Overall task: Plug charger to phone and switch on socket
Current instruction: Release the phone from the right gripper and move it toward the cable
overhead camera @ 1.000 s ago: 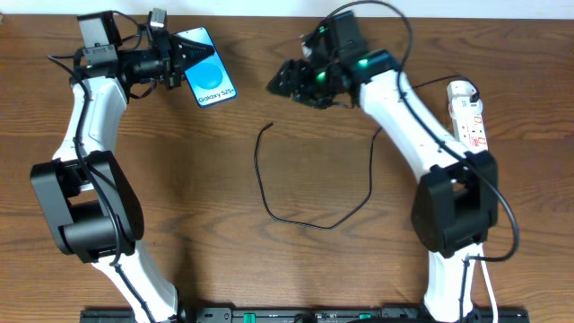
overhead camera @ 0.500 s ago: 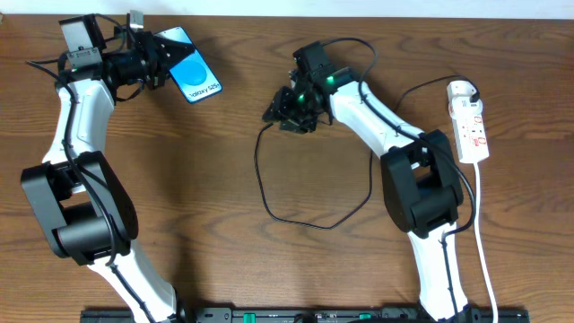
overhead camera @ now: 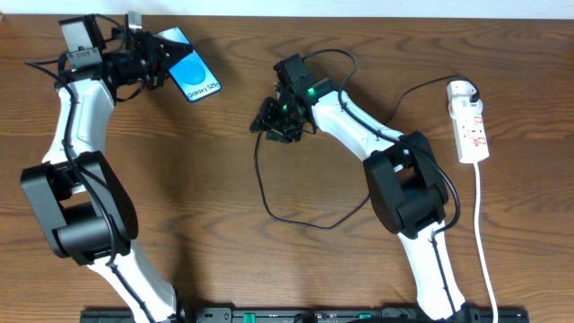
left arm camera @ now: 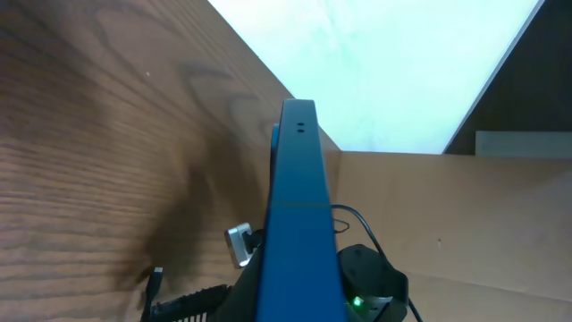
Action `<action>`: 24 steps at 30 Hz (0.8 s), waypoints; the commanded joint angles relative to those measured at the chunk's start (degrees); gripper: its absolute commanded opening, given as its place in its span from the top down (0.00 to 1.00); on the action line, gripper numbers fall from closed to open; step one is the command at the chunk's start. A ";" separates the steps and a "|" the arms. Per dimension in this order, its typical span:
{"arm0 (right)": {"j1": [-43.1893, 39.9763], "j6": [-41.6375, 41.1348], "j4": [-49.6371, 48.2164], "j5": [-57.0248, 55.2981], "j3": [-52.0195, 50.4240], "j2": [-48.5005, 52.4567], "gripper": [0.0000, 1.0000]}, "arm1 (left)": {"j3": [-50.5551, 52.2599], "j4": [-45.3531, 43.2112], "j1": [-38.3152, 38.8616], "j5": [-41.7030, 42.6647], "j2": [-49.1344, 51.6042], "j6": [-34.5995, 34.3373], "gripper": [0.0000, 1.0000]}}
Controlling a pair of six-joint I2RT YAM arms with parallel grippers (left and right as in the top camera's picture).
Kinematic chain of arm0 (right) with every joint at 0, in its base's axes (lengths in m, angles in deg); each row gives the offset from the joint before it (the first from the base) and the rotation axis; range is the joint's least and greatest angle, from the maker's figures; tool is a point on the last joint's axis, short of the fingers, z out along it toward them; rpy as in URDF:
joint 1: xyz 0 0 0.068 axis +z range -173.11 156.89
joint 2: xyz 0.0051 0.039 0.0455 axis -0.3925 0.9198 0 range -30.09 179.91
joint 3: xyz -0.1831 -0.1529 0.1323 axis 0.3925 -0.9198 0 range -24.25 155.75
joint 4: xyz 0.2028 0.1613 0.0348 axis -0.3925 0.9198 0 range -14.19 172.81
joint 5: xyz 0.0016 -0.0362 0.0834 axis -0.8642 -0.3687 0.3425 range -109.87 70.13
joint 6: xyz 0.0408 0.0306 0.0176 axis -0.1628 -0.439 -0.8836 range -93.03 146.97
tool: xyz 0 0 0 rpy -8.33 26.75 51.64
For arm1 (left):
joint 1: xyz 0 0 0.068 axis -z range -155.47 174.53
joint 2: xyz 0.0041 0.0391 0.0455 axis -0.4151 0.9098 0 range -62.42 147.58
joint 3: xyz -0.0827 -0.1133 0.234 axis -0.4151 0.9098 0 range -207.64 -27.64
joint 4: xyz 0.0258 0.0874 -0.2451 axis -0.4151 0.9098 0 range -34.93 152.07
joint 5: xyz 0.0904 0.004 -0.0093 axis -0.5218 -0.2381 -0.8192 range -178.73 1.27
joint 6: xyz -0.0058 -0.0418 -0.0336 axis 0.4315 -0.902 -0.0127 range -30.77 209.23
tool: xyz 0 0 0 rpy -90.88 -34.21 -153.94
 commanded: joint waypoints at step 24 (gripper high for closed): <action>-2.34 3.17 -2.91 -0.90 0.66 4.66 0.99 | 0.28 1.40 -0.20 0.98 -1.27 -0.52 0.93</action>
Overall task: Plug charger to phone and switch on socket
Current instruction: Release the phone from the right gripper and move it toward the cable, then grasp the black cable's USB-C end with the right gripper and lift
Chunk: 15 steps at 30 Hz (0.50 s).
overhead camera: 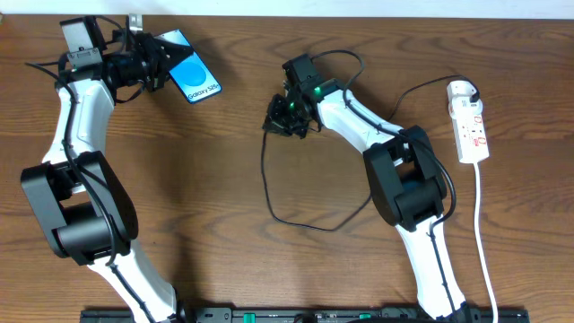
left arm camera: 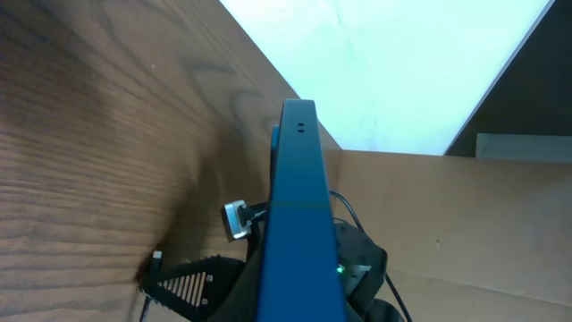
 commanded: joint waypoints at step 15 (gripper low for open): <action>-6.01 48.13 9.57 32.81 0.46 -3.63 0.99 | 0.26 1.01 -0.20 10.14 -1.27 -0.02 0.93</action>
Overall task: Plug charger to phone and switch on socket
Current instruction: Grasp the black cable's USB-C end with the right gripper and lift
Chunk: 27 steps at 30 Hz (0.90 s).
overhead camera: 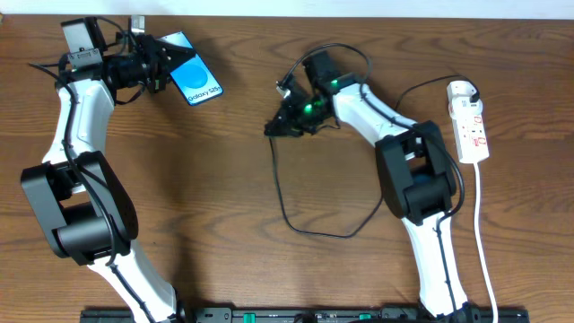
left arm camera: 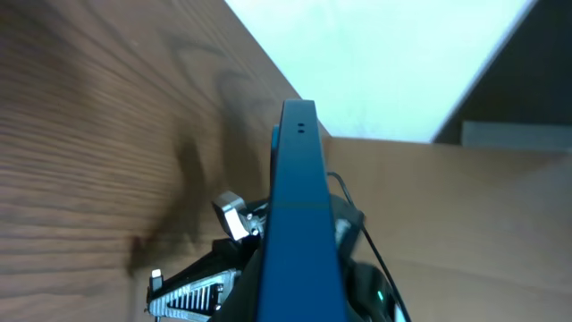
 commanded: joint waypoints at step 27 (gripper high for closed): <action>8.81 6.69 -3.41 20.90 0.42 -14.69 0.99 | 0.26 -0.59 0.66 20.98 -1.27 8.52 0.92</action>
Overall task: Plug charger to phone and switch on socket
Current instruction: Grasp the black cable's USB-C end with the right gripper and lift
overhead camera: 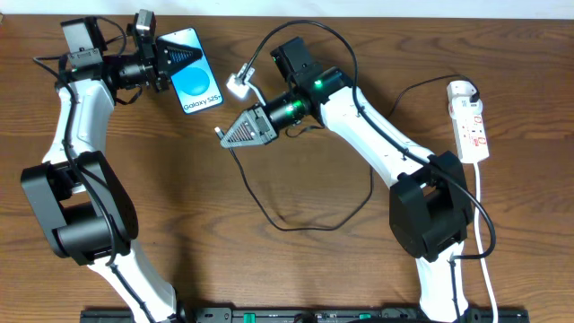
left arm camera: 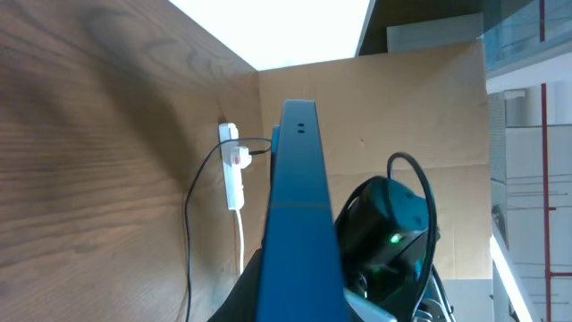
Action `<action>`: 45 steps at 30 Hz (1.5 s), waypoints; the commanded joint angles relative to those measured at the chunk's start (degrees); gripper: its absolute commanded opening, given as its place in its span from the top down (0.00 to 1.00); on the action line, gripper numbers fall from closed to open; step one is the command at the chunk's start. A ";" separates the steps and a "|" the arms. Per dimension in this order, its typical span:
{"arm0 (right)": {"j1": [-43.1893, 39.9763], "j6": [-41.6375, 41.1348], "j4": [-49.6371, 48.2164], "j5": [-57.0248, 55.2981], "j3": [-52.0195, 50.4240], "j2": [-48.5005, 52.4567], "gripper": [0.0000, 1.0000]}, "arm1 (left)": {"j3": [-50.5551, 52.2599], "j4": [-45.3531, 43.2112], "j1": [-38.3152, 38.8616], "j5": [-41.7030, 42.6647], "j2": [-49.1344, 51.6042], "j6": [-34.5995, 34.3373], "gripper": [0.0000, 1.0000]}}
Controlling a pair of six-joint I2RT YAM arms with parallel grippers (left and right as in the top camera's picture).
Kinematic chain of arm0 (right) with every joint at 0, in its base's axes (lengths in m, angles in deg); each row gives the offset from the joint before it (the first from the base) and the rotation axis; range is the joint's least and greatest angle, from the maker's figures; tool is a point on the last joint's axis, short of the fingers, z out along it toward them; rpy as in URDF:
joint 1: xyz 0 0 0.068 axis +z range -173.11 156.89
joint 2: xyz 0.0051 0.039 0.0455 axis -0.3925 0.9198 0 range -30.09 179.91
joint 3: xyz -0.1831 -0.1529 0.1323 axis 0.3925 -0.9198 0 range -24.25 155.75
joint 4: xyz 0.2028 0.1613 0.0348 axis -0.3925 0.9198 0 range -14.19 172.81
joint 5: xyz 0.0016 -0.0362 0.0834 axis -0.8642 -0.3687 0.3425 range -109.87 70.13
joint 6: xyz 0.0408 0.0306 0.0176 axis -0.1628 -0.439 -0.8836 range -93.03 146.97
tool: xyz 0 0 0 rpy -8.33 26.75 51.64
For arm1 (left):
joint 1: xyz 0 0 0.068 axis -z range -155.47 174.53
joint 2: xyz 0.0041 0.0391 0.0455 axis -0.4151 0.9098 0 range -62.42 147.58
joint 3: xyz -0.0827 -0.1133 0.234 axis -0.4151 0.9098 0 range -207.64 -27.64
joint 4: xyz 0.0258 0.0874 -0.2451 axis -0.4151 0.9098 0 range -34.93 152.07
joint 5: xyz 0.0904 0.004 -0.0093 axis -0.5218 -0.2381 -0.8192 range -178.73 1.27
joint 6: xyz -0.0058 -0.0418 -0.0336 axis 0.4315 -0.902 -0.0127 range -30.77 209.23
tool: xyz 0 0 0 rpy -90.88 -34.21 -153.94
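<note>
The blue Galaxy phone (overhead camera: 193, 74) is held off the table at the far left, with my left gripper (overhead camera: 164, 65) shut on its upper end. In the left wrist view the phone (left arm camera: 298, 206) appears edge-on, rising from between the fingers. My right gripper (overhead camera: 226, 133) is shut on the plug end of the black charger cable (overhead camera: 296, 222), with its tip a little below and right of the phone's lower end. The two are apart. The white socket strip (overhead camera: 470, 121) lies at the far right; the state of its switch cannot be made out.
The cable runs from the strip in a wide loop across the middle of the brown table (overhead camera: 224, 260). The right arm (left arm camera: 389, 237) fills the space behind the phone in the left wrist view. The socket strip (left arm camera: 231, 174) lies beyond it, near the back wall.
My right gripper has moved left with the cable end, from the table's middle to just beside the phone's lower end. The left wrist has turned, and the phone sits slightly more upright.
My left gripper held the phone at the far left throughout. My right gripper, shut on the cable end, stayed near the middle of the table over three moments, shifting slightly right. Now it is stretched left, close to the phone.
</note>
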 commanded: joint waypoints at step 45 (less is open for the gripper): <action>-3.63 -39.41 -45.29 3.04 -13.75 0.46 0.99 | 0.22 -27.56 1.38 2.82 -1.29 -22.10 0.93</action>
